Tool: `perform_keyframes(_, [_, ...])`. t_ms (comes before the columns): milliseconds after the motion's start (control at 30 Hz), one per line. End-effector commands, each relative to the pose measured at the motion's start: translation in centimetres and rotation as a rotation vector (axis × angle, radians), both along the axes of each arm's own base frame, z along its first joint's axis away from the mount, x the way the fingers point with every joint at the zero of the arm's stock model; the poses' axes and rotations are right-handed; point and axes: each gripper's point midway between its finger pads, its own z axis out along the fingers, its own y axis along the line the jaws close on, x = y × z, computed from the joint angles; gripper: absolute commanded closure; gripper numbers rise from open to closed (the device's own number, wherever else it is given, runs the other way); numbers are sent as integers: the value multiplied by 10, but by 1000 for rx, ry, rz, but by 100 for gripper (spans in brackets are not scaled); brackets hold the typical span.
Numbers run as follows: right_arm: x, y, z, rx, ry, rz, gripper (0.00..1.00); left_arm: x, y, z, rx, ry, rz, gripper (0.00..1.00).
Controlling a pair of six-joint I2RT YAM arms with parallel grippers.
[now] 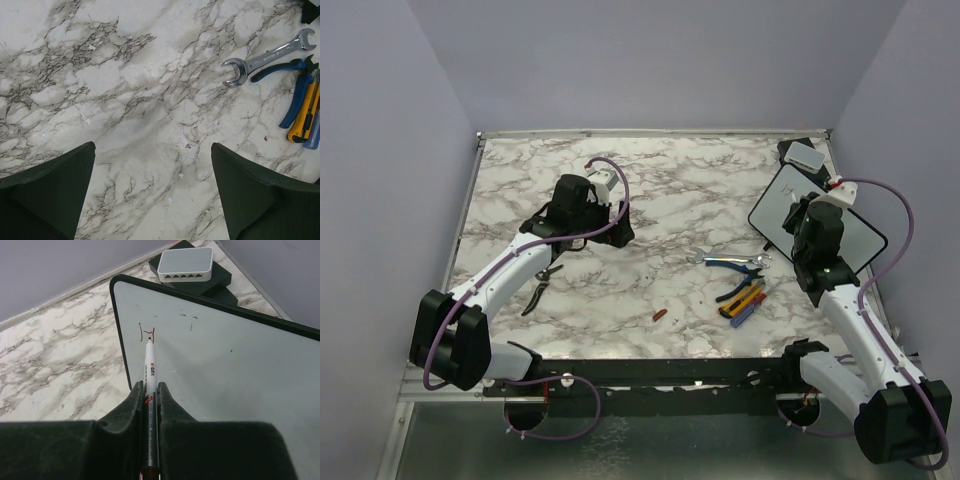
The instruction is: Write a sentence on the whiteboard
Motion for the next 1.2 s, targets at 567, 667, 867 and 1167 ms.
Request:
perform_keyframes(567, [1, -18, -2, -35, 21, -95, 100, -3, -4, 7, -20, -27, -25, 1])
perform_keyframes(667, [3, -16, -3, -39, 21, -83, 100, -3, -4, 7, -19, -27, -25, 1])
perform_keyframes(867, [6, -14, -5, -47, 27, -68, 100, -3, -4, 9, -21, -31, -27, 1])
perform_keyframes(1167, [6, -12, -16, -34, 64, -61, 100, -4, -4, 11, -24, -36, -28, 1])
